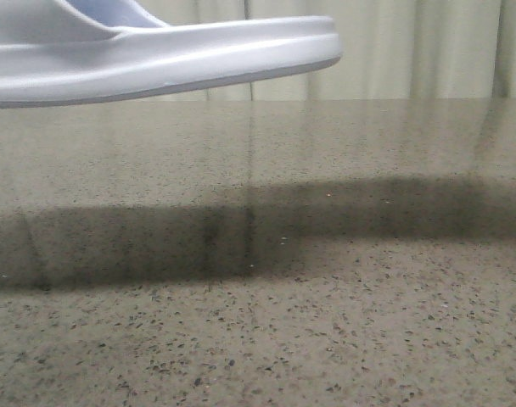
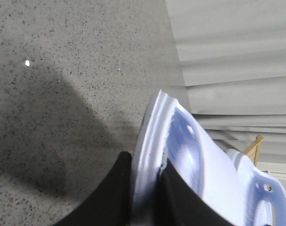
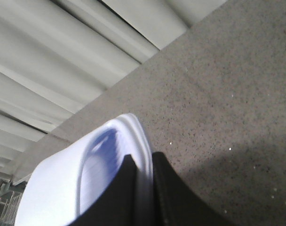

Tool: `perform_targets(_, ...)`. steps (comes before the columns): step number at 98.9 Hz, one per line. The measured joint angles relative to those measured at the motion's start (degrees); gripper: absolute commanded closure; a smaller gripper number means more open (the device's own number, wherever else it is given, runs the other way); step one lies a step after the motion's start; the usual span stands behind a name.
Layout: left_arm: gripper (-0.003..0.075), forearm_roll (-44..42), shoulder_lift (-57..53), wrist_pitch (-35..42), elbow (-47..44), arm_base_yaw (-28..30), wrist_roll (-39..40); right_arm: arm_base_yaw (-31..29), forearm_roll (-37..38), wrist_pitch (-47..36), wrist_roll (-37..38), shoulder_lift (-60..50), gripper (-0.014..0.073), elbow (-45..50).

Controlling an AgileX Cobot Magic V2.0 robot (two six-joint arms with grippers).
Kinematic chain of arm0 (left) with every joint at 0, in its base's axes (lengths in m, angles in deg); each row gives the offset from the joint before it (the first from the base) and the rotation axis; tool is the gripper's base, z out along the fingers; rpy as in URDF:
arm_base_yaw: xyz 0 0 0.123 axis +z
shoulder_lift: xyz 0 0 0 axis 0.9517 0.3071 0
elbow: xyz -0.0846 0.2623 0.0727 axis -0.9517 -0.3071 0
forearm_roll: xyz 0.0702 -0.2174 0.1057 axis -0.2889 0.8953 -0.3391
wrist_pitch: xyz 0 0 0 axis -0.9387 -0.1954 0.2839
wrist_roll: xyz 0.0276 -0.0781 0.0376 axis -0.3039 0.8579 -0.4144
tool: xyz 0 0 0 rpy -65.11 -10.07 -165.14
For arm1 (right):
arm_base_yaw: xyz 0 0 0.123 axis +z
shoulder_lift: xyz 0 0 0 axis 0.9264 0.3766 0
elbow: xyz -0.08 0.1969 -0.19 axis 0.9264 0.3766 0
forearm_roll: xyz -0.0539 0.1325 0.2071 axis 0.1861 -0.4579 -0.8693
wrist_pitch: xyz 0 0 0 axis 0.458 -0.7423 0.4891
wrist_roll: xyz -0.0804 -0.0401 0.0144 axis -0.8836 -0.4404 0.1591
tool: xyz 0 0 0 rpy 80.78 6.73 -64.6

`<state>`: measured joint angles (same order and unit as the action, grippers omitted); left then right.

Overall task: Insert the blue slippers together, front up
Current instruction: 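Lift the second slipper with the right gripper toward the left gripper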

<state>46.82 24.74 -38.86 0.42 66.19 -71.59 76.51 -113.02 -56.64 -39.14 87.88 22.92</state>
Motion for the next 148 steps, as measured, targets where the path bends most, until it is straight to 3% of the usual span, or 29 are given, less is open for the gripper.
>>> perform_targets(29,0.0704,2.3,0.0,-0.1,0.1,0.0,-1.0,0.0,-9.0,3.3,-8.1,-0.1,0.0701,0.0)
perform_targets(72,0.0704,9.4,0.0,-1.9,0.1,0.0,-6.7,0.0,-11.3,3.8,-9.8,-0.1,0.0701,0.0)
perform_targets(148,0.0704,16.8,0.0,-2.3,0.1,0.0,-11.6,0.5,-26.0,3.5,-23.1,4.9,0.0701,0.0)
